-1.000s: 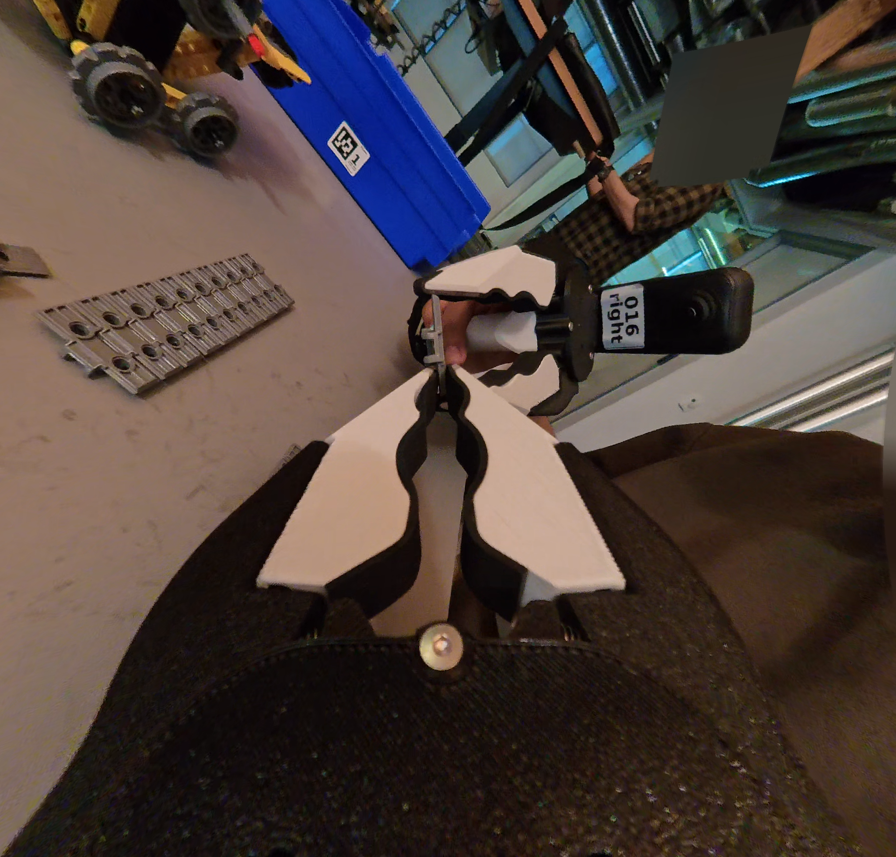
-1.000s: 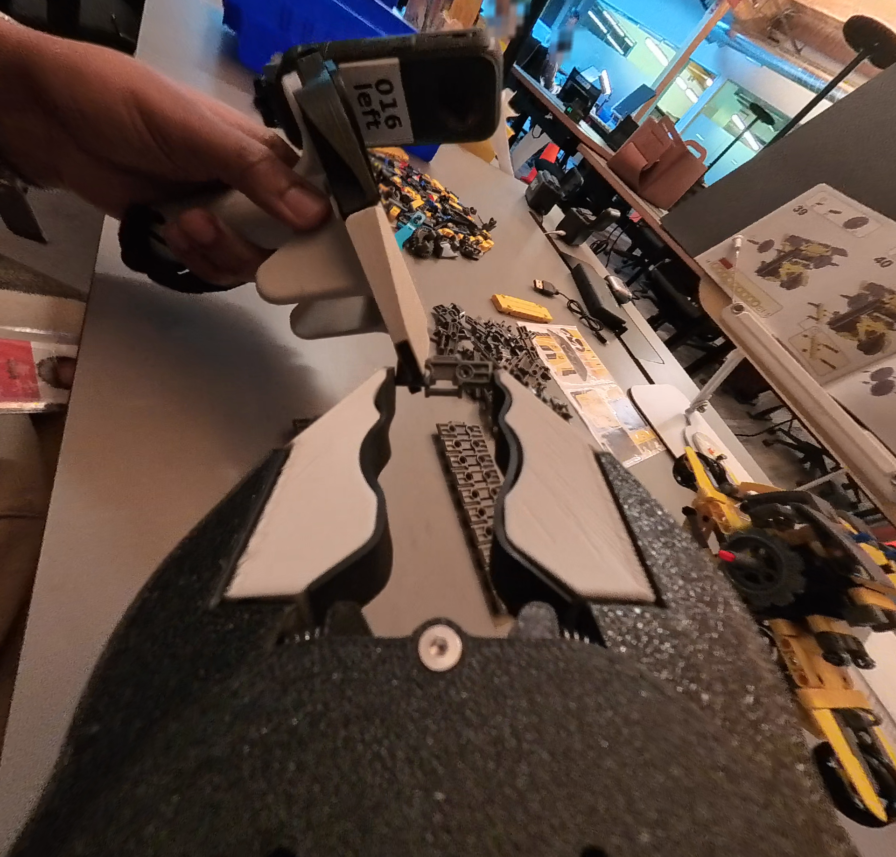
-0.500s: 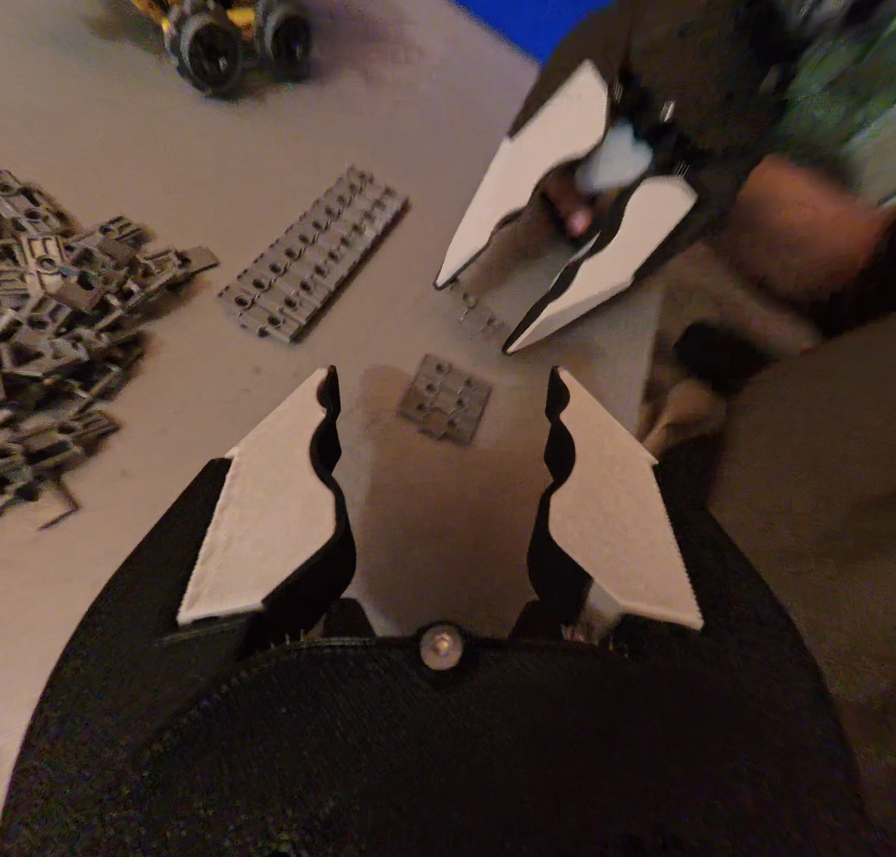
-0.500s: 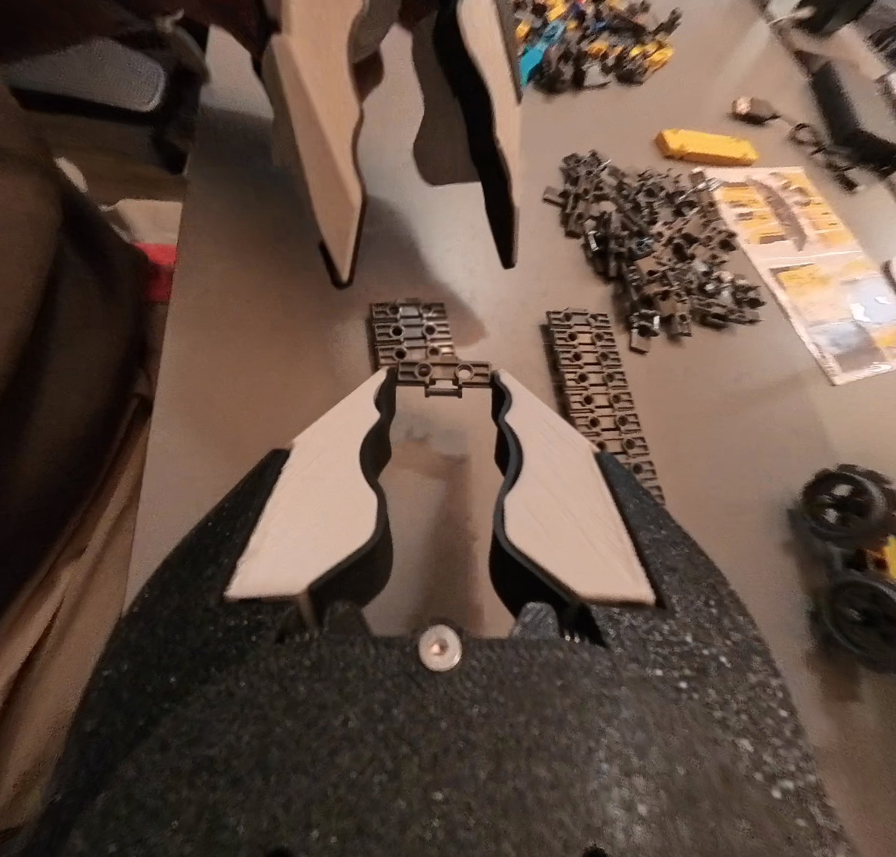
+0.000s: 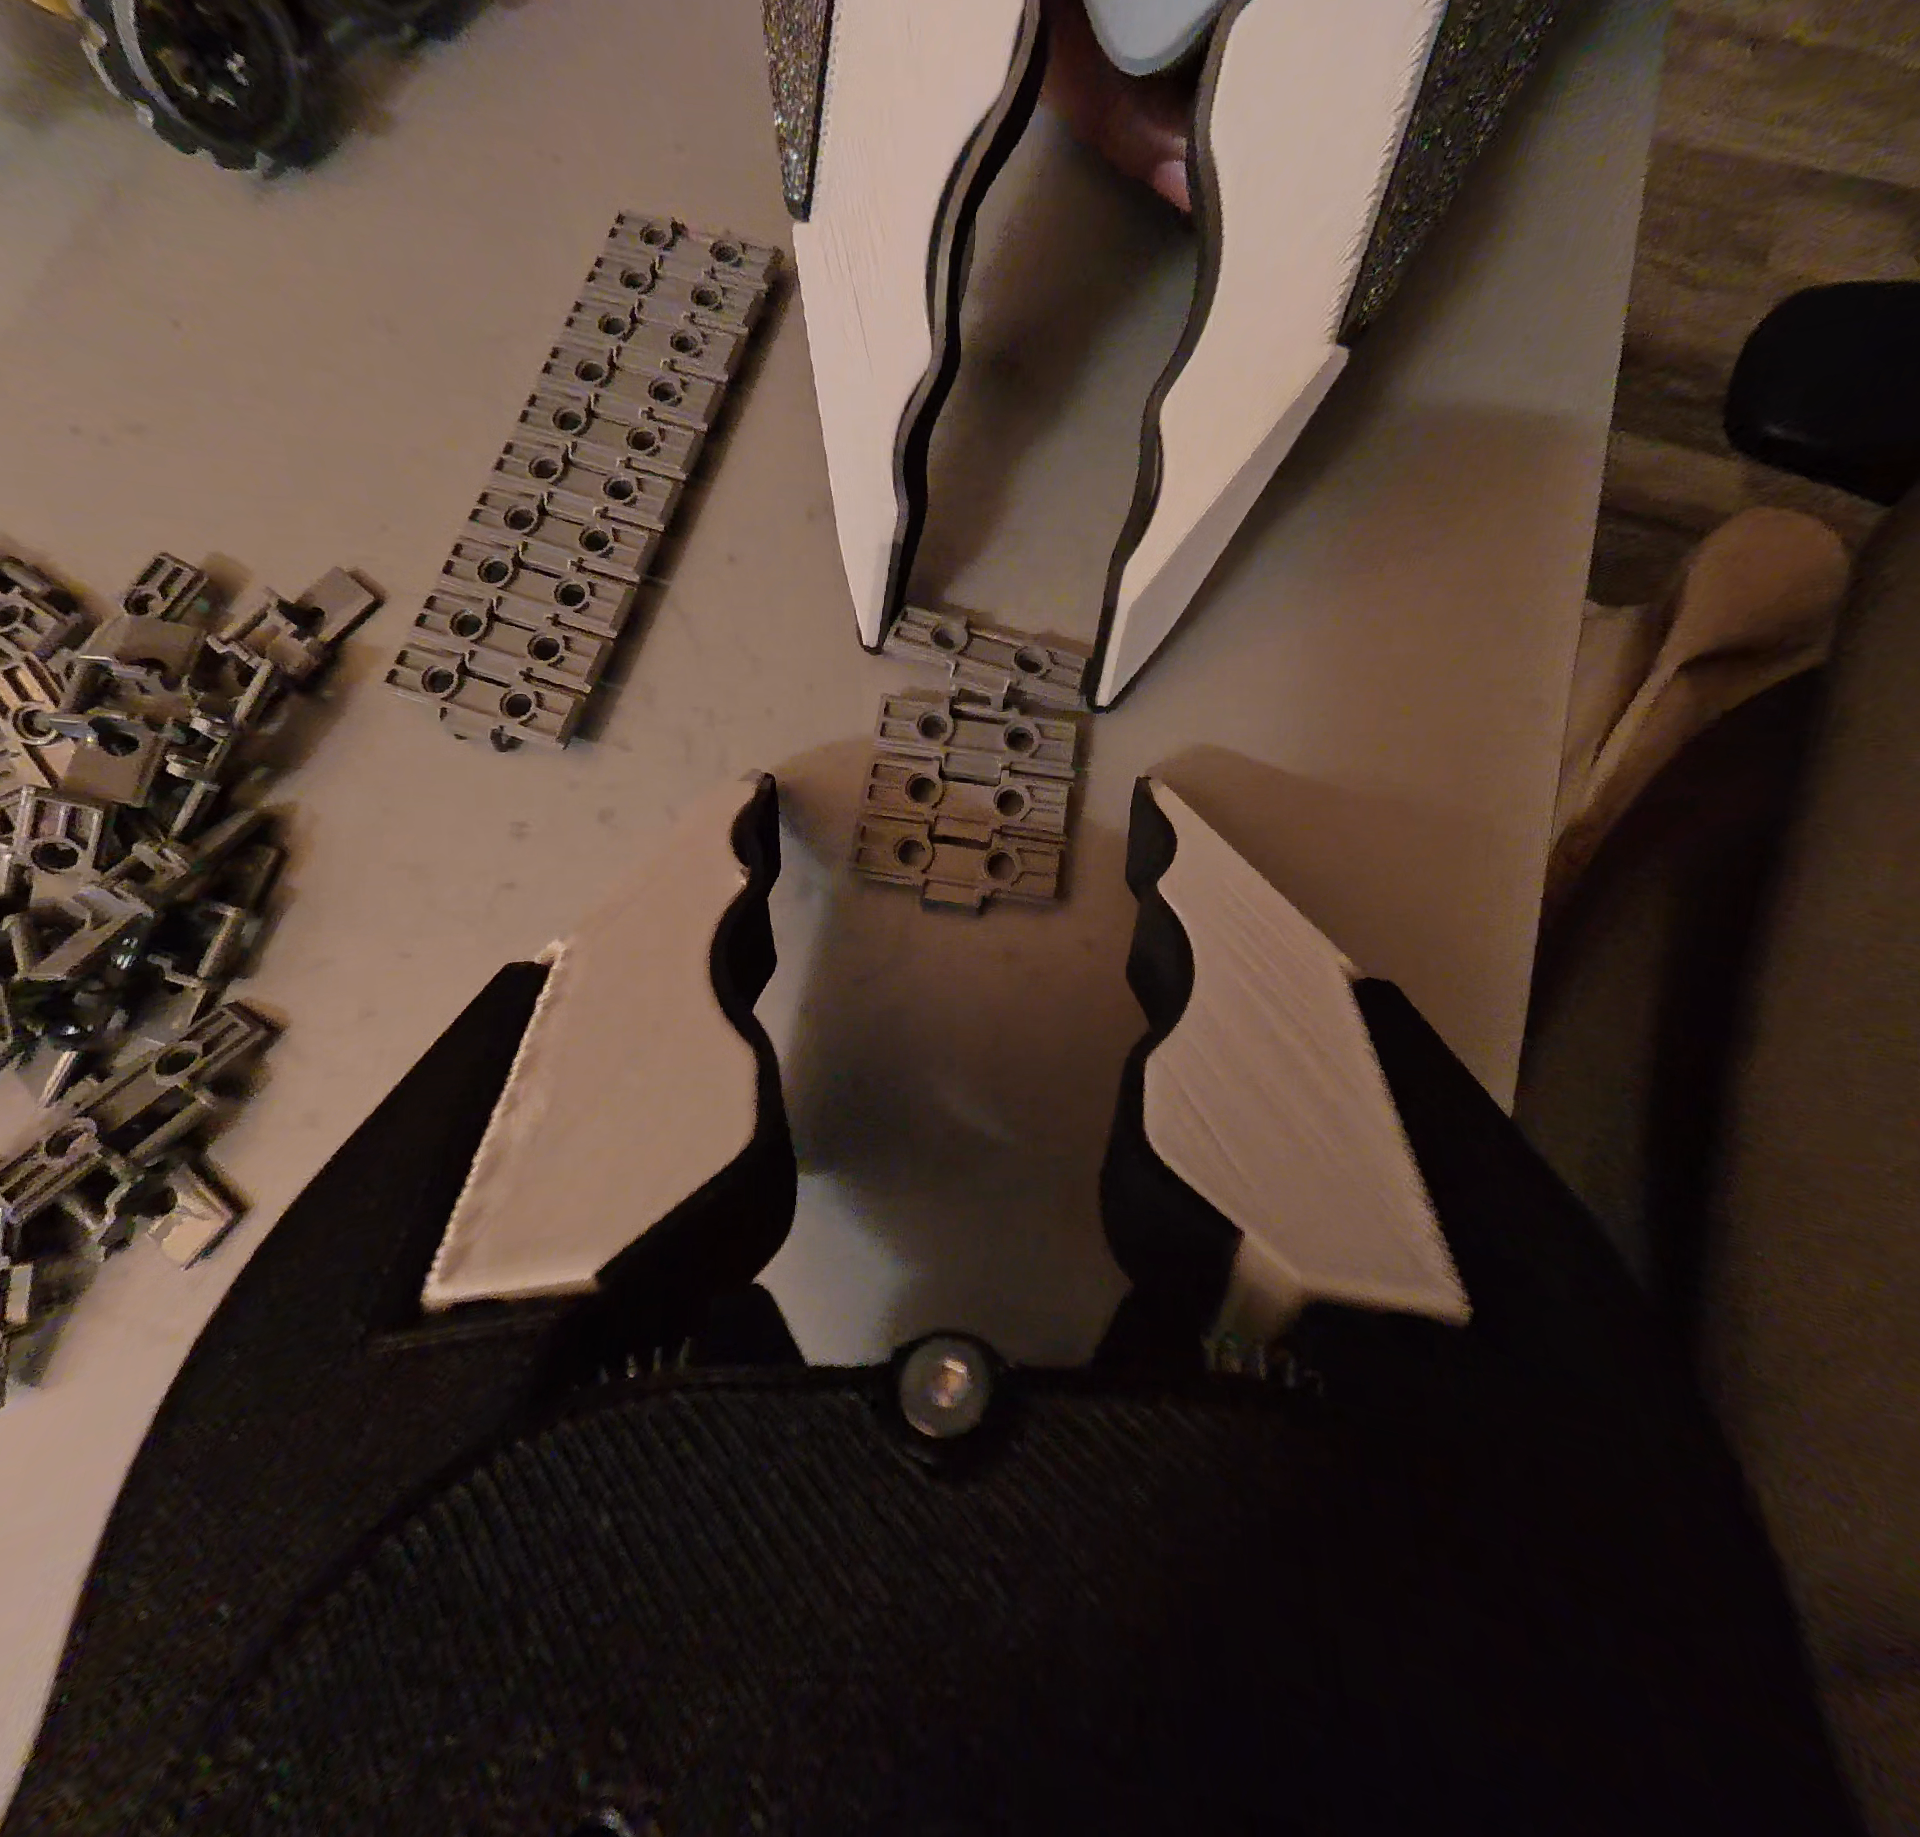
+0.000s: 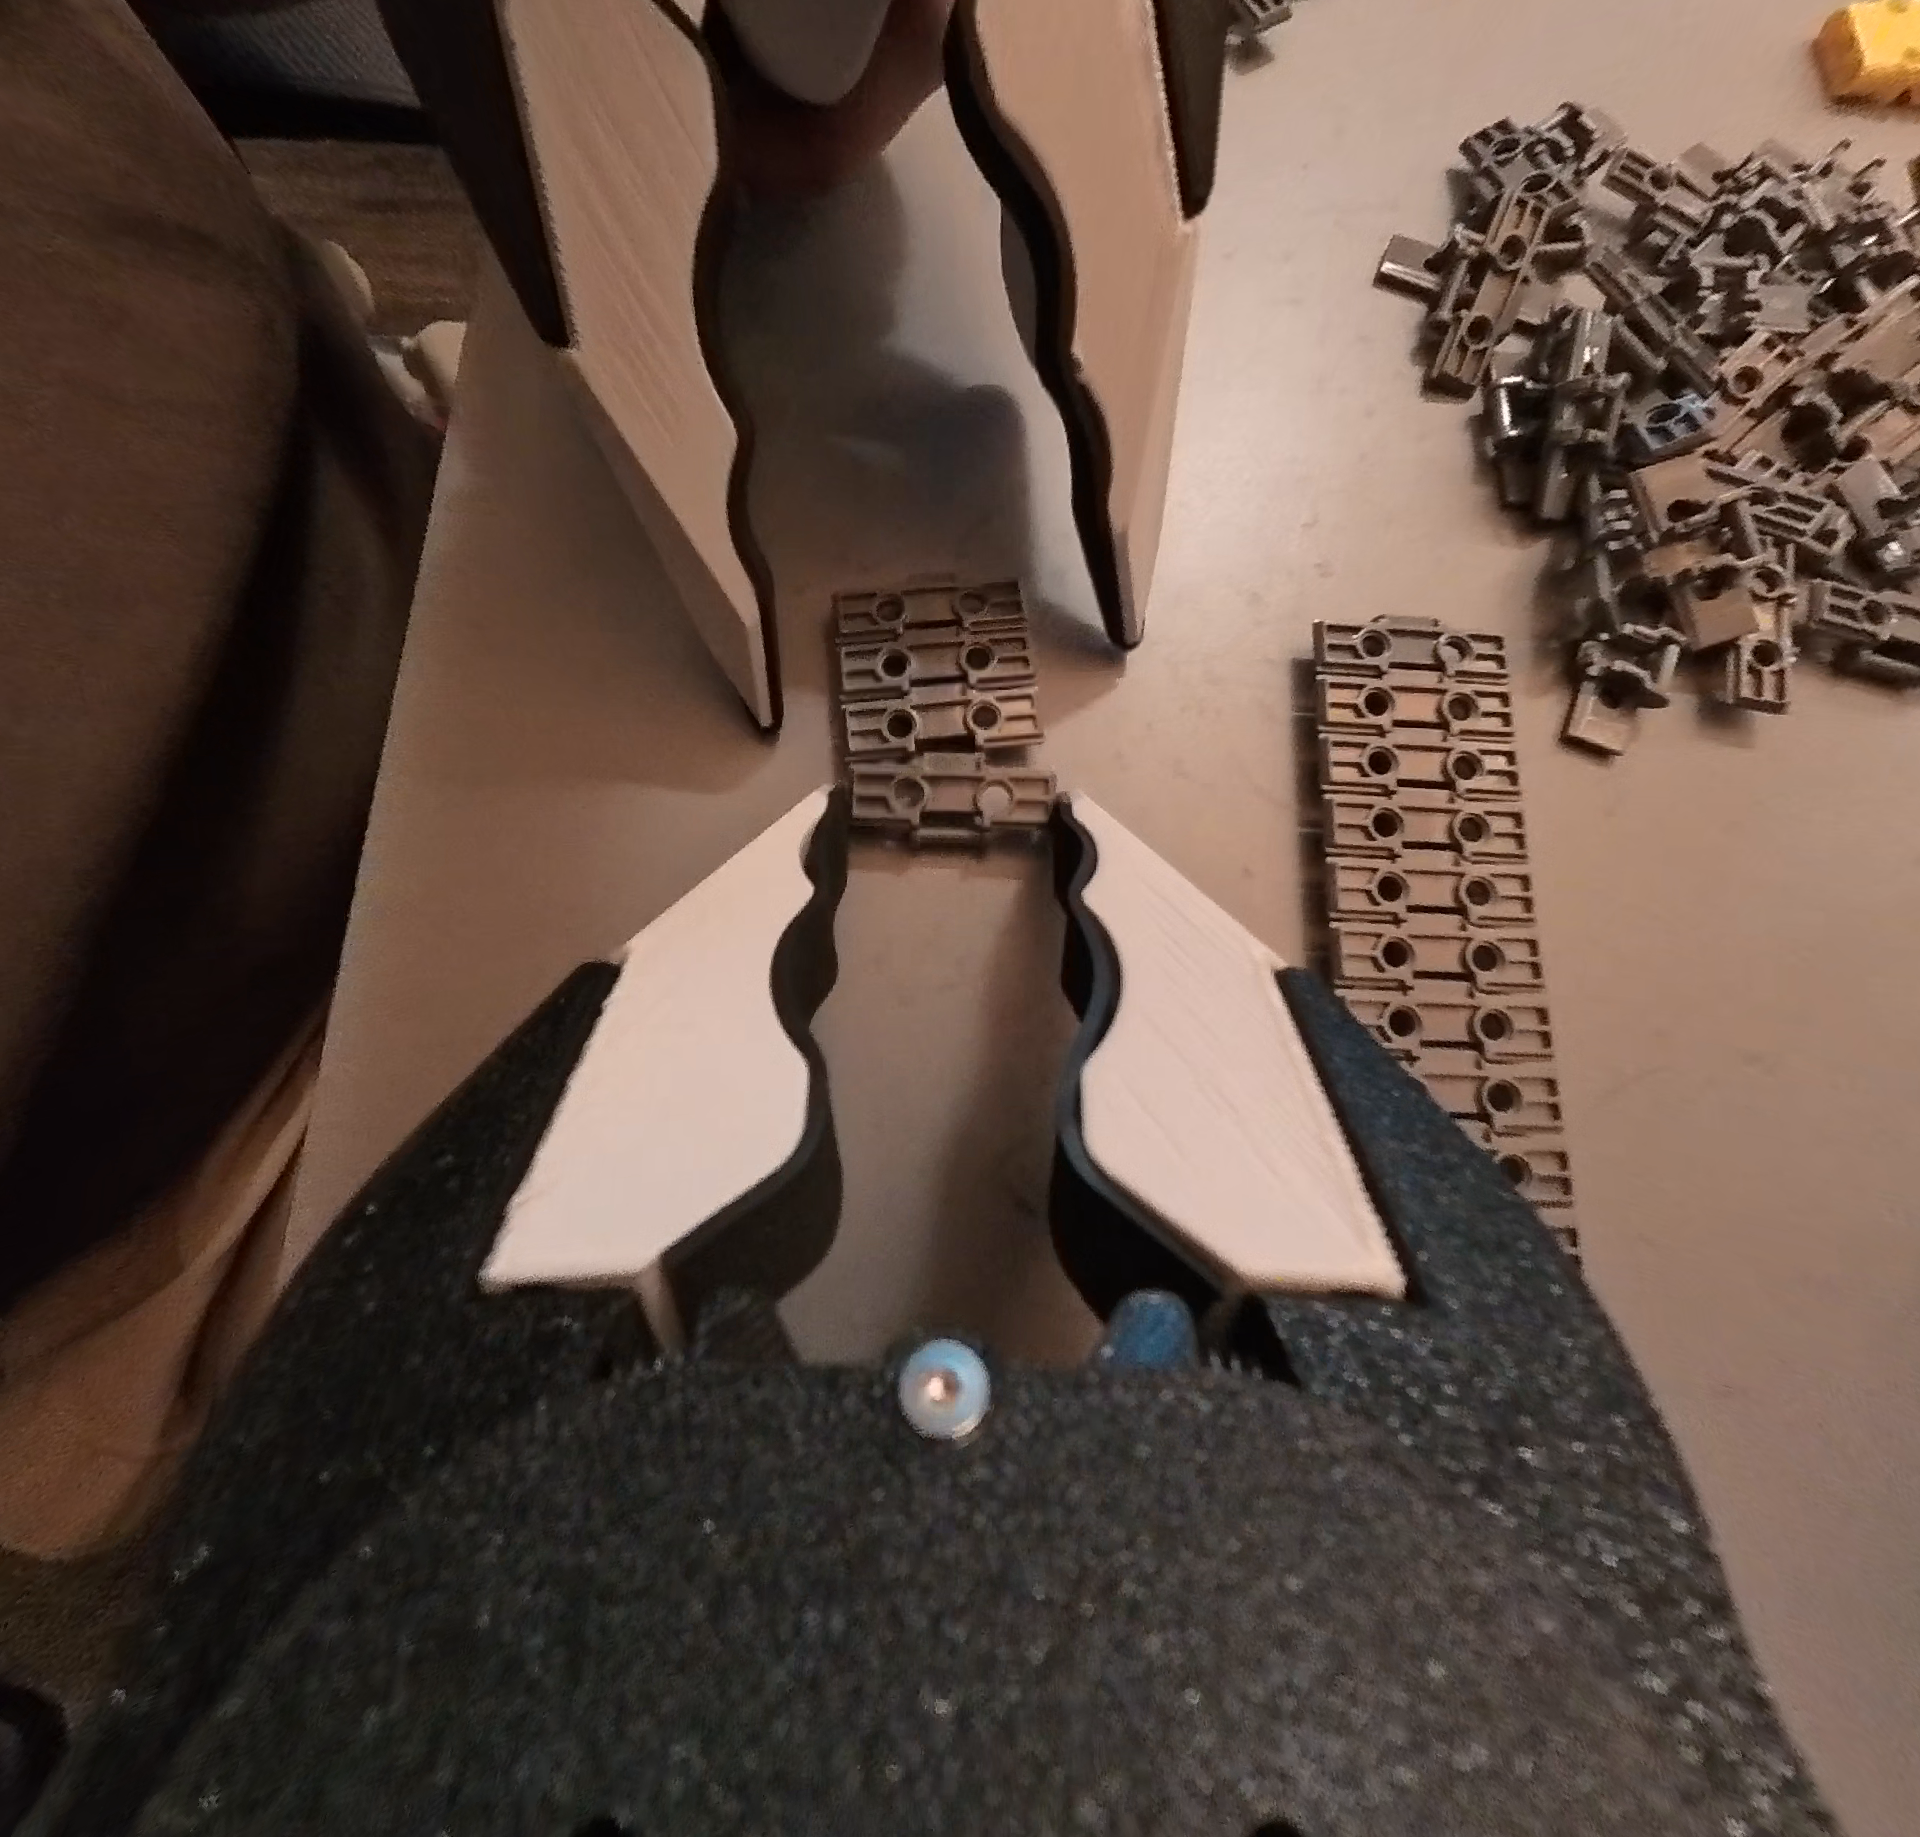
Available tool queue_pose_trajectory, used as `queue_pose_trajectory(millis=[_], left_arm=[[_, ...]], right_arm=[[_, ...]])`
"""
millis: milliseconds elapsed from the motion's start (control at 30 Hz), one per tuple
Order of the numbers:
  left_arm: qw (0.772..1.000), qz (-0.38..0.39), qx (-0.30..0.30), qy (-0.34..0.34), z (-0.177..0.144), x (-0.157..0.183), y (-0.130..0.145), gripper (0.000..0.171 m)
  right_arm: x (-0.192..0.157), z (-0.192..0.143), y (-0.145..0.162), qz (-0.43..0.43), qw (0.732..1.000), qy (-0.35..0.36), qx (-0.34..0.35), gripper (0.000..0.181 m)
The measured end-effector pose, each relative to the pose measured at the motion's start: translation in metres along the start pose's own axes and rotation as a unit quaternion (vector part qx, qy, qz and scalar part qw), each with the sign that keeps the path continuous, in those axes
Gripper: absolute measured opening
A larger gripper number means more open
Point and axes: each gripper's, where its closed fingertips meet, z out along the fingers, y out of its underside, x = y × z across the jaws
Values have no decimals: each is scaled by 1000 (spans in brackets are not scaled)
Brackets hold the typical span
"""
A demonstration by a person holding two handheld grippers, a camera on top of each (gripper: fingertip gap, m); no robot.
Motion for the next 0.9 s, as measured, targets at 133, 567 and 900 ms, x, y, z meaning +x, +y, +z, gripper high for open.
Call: queue_pose_trajectory(millis=[133, 567, 900], left_arm=[[1000, -5, -4, 8, 1, 0, 1, 66], [1000, 5, 5, 28, 4, 4, -6, 39], [999, 9, 3, 36, 5, 6, -6, 38]], right_arm=[[1, -5, -3, 12, 1000, 5, 15, 51], [-2, -11, -6, 39, 999, 5, 36, 19], [-4, -6, -7, 39, 999, -7, 29, 14]])
